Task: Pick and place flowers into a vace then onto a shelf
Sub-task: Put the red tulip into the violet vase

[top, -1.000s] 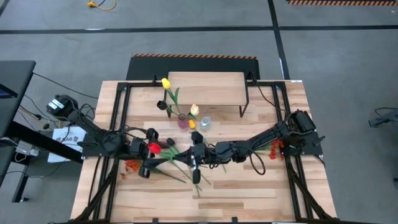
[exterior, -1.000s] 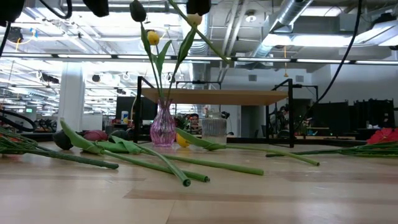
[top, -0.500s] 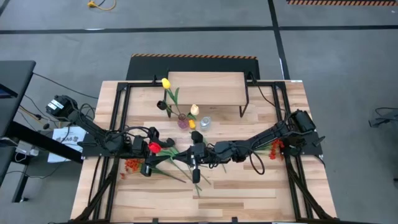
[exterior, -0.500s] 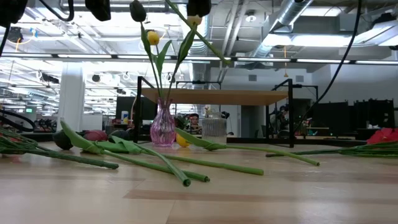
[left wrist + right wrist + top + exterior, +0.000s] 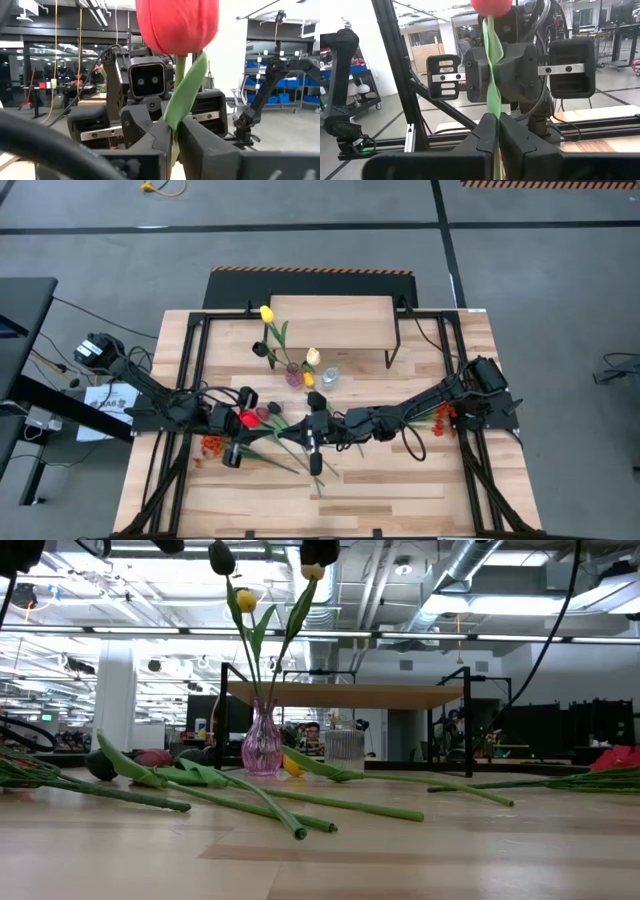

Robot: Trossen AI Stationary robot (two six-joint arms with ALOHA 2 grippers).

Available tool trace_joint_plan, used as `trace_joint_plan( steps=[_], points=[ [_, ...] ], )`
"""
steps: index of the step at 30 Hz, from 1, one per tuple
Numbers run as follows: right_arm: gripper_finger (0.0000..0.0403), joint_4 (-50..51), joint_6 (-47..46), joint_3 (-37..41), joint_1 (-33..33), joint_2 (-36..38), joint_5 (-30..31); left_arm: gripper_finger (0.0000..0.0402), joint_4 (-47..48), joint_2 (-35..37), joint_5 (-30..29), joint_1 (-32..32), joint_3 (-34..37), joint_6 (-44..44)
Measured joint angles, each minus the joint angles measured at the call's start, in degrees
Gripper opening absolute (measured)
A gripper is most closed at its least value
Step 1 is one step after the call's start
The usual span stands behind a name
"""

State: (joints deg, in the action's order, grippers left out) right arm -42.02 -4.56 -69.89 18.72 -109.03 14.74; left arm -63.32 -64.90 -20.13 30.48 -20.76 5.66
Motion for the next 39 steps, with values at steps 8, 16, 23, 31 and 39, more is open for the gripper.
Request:
trace_joint_plan(
  steps=[8,16,23,31,39],
  points=[
    [0.0068,0.89,0.00,0.01,0.70,0.00,0.12,0.0002,6.29,0.00,-1.89,0.20,-2.70,0.86],
    [0.0137,8.24,-2.40,0.02,2.42,1.57,0.61,0.0001,7.99,0.00,-4.89,0.44,-2.81,0.72],
    [0.0154,13.85,-5.11,0.02,5.42,4.69,4.31,0.0000,8.74,0.00,-6.46,0.99,-3.00,-0.52],
    [0.0128,21.20,-2.04,0.02,11.78,8.18,21.15,0.0000,25.17,-0.07,-19.89,5.24,-10.28,-0.39],
    [0.0123,34.27,-3.72,0.01,17.92,10.43,41.19,0.0000,25.35,-1.82,-23.58,6.99,-12.91,-0.45]
  ],
)
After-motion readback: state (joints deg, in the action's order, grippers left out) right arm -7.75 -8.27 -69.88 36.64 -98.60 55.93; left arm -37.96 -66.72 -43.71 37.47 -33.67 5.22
